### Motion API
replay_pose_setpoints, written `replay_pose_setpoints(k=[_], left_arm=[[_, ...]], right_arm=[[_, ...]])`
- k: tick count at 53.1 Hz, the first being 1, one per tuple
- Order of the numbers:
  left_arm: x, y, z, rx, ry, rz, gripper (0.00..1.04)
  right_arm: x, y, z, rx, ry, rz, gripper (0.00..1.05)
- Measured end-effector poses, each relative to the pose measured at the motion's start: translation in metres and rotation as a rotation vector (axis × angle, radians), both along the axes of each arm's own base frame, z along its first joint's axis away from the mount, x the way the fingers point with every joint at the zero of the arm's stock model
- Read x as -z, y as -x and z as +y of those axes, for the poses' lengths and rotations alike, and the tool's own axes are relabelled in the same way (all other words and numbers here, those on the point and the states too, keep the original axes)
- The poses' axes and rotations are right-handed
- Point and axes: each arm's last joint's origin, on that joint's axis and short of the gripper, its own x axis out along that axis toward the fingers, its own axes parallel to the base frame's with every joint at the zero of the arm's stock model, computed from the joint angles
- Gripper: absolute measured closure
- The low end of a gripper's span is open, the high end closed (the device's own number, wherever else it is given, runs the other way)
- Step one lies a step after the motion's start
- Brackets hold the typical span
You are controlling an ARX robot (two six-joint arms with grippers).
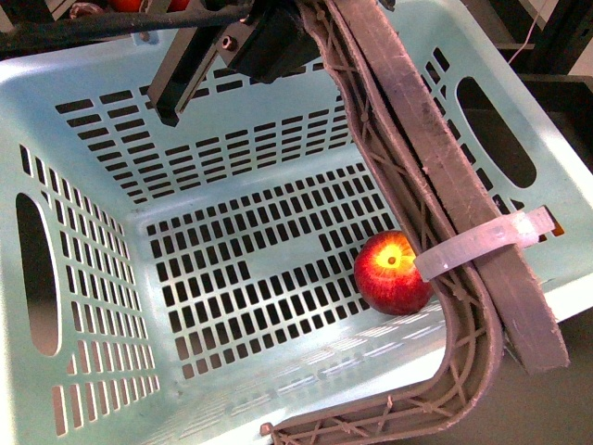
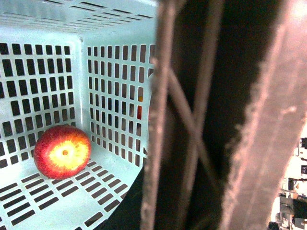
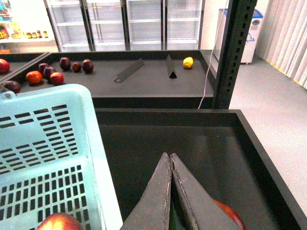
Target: Pick apple with right arm and hold basket with left
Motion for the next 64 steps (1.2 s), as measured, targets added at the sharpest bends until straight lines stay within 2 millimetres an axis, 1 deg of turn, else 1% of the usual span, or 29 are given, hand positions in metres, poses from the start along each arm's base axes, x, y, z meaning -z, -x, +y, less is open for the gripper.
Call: replay_pose_setpoints(k=[47, 53, 60, 61, 64], left_arm=[[0.0, 0.0, 0.0, -0.001, 0.0, 0.0, 0.9], [0.0, 0.0, 0.0, 0.001, 0.001, 0.001, 0.9], [0.0, 0.0, 0.0, 0.001, 0.0, 0.0, 0.9], [0.0, 0.0, 0.0, 0.0, 0.001, 0.0, 0.9], [0.0, 0.0, 0.0, -0.001, 0.002, 0.002, 0.9]], right_arm=[[-0.001, 0.02, 0.0, 0.0, 0.0, -0.005, 1.03], [0.003, 0.029, 0.0, 0.001, 0.0, 0.018, 1.03], [0.002, 0.031, 0.0, 0.002, 0.0, 0.002, 1.03], [0.002, 0.031, 0.0, 0.002, 0.0, 0.002, 1.02], [0.002, 0.031, 0.0, 0.002, 0.0, 0.002, 0.95]])
